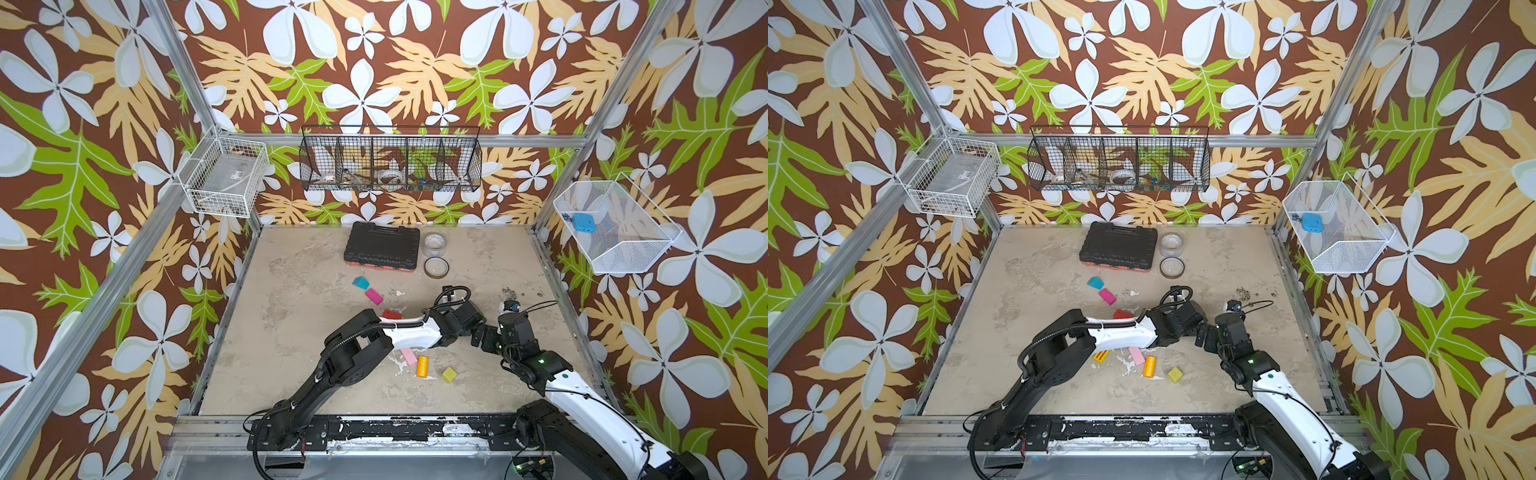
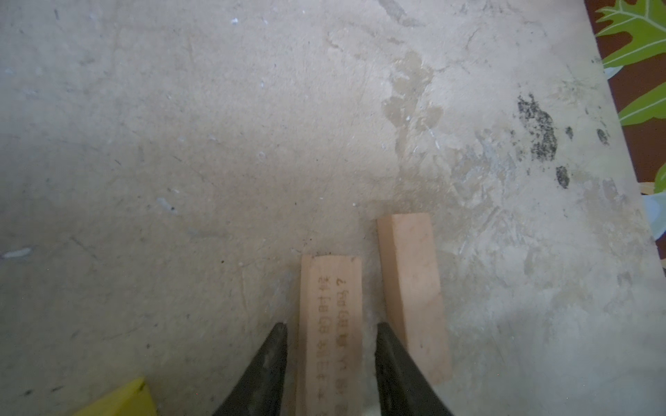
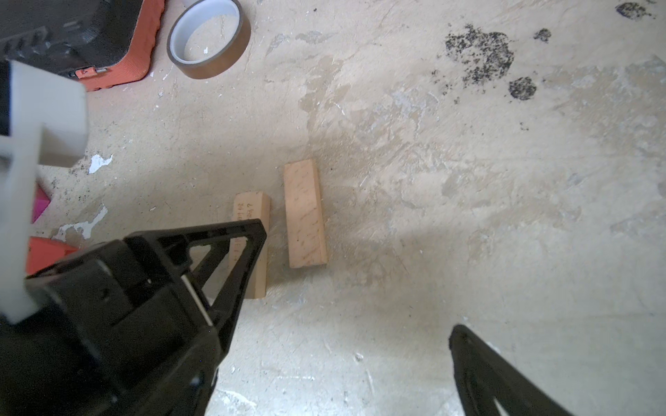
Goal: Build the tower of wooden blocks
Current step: 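Carry the engraved bar beside the standing wood bar and lower it, then open the left gripper and raise it away while the right gripper moves over the bars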
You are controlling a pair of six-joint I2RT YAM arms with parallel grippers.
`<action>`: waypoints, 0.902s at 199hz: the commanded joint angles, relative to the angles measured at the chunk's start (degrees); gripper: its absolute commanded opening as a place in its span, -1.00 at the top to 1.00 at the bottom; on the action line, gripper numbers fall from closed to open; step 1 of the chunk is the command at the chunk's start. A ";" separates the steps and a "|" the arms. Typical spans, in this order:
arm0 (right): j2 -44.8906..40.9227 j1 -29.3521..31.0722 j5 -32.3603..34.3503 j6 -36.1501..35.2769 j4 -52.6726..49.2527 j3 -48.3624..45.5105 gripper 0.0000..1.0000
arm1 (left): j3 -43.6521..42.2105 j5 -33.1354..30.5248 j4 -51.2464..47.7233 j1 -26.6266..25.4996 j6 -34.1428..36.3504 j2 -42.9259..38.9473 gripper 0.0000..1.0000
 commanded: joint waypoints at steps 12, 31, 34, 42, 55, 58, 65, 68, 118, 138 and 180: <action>-0.32 0.13 -1.60 -0.18 0.97 0.11 -0.99 | -7.00 -1.05 8.72 -0.50 1.80 -7.83 -0.04; -0.37 0.12 -1.37 -0.11 1.00 0.11 -0.99 | -14.57 -2.69 13.51 -0.97 4.34 -15.05 -0.11; -0.30 0.04 -1.33 -0.06 1.06 0.10 -1.00 | -15.79 -3.02 14.01 -1.06 4.83 -16.17 -0.11; -0.30 0.02 -1.31 -0.11 1.09 0.15 -1.00 | -18.95 -4.18 15.14 -1.34 5.92 -19.73 -0.13; -0.11 0.06 -1.53 -0.08 1.31 0.00 -0.99 | -24.59 -6.80 16.50 -1.67 7.78 -26.36 -0.15; 0.01 0.05 -1.66 -0.14 1.38 -0.01 -0.99 | -26.15 -7.36 16.90 -1.68 8.19 -28.18 -0.15; 0.21 0.02 -1.87 -0.21 1.61 -0.06 -0.98 | -29.94 -8.63 18.15 -1.68 9.34 -32.52 -0.16; 0.29 0.05 -2.00 -0.23 1.75 -0.11 -0.97 | -31.55 -9.41 18.75 -1.68 9.85 -34.48 -0.17; 5.46 -0.17 -5.45 -0.76 2.20 1.27 -0.94 | -51.71 -18.08 15.29 -0.76 22.82 -65.03 -0.69; 8.88 -0.28 -6.61 -0.63 2.12 2.72 -0.89 | -52.48 -18.19 2.65 3.41 20.77 -71.06 -0.61; 16.35 -0.37 -7.00 -1.48 2.19 7.02 -0.83 | -38.33 -20.10 -33.75 5.70 -4.09 -84.12 -1.00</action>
